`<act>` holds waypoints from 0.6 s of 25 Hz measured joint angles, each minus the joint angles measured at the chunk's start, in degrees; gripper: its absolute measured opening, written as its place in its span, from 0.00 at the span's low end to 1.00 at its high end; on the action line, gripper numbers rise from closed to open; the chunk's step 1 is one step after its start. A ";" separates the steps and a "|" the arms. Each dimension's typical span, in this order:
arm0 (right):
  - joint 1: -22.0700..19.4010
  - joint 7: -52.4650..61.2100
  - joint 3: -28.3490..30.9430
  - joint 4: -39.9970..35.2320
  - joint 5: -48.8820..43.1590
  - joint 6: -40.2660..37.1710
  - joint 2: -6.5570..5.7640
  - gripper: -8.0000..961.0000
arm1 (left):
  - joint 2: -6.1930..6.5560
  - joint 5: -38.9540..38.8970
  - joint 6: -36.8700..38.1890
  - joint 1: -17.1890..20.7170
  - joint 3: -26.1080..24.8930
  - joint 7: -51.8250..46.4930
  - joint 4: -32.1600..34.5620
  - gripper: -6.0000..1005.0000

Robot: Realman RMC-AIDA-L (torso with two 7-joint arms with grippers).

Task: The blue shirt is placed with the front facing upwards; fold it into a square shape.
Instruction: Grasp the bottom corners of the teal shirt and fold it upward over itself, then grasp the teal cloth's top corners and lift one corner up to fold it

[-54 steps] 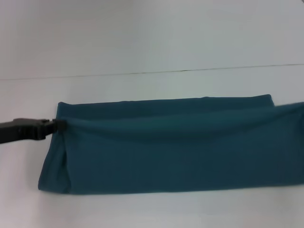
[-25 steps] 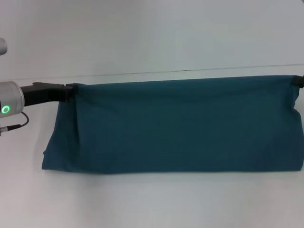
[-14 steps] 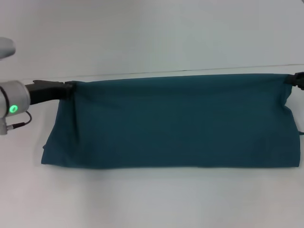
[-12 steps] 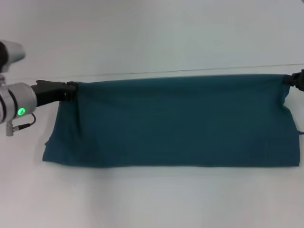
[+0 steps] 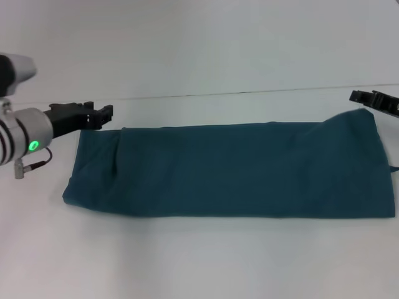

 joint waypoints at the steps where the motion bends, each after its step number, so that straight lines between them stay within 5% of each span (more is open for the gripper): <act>1: -0.68 -1.11 -0.03 -1.18 1.01 -1.65 0.31 0.36 | 0.15 0.12 2.25 0.89 0.04 -2.60 1.56 0.26; 6: -5.84 -9.71 -0.07 -6.27 10.33 -11.91 2.14 0.50 | 1.29 3.02 13.90 5.06 0.21 -14.86 7.65 0.46; 13: -10.85 -16.53 -0.18 -6.72 17.23 -21.13 3.24 0.64 | 0.83 12.63 17.09 7.32 4.64 -26.62 12.05 0.76; 15: -11.40 -16.68 -0.22 -6.59 17.22 -21.55 3.57 0.80 | 0.81 14.89 17.18 7.26 6.32 -28.82 12.45 0.76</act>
